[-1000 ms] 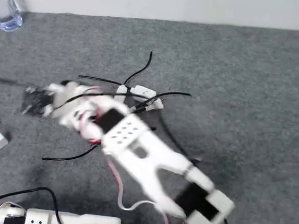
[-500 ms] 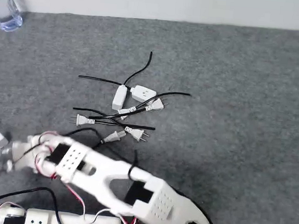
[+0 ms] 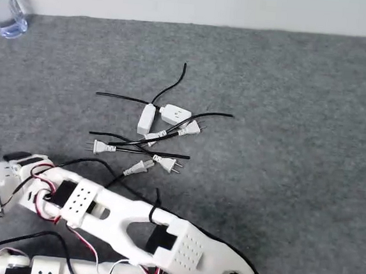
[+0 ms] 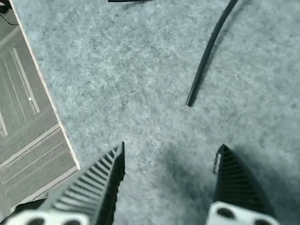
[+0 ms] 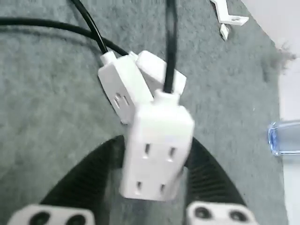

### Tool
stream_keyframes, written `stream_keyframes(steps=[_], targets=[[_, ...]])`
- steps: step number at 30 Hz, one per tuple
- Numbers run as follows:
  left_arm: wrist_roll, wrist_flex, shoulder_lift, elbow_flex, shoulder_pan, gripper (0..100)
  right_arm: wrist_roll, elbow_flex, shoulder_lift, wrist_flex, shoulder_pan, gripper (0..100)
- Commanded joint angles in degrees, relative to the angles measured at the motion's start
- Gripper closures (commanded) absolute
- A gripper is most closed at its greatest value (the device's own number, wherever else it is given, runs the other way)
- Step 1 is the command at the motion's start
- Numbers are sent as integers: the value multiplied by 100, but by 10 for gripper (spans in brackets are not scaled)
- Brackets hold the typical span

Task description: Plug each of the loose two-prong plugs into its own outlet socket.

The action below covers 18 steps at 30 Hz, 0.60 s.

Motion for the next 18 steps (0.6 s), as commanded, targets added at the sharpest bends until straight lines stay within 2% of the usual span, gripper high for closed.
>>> stream_keyframes(steps=[1, 10, 18], targets=[[-88, -18, 35, -31, 0, 706, -185, -527, -40, -303, -356, 786], [-88, -9, 35, -31, 0, 706, -185, -607, 40, -303, -198, 786], [-88, -9, 35, -31, 9, 706, -193, -941, -57, -75, 593, 786]])
